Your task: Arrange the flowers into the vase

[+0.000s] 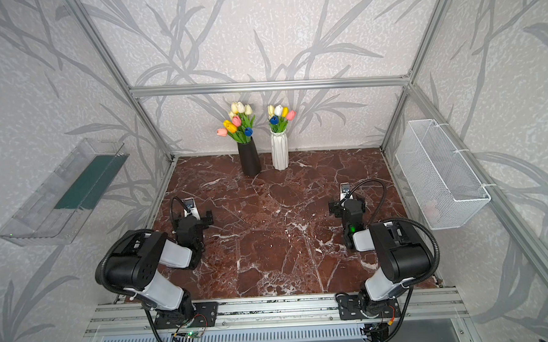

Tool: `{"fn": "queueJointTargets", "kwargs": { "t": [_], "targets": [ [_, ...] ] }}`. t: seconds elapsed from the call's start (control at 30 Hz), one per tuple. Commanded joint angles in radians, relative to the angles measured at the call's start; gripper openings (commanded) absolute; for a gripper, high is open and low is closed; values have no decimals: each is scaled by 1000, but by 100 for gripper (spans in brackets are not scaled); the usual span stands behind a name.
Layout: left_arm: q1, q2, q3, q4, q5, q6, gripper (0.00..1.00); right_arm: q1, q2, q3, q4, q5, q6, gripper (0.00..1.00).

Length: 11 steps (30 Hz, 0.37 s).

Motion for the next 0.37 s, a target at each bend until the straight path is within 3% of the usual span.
{"fn": "queueJointTargets", "kwargs": {
  "t": [0.0,0.1,0.17,0.33],
  "targets": [
    [69,-57,86,-238,112,-96,99,0,-12,-11,-14,-28,13,99],
    [66,-18,57,-107,102,-76,99,5,-4,-5,-9,-40,0,99],
    [67,-41,72,-181,99,-95,99,-2,-1,6,-22,-53,4,99],
    [67,-32,63,-155,100,-93,99,-8,-2,-1,-8,-53,8,99]
  ]
}}
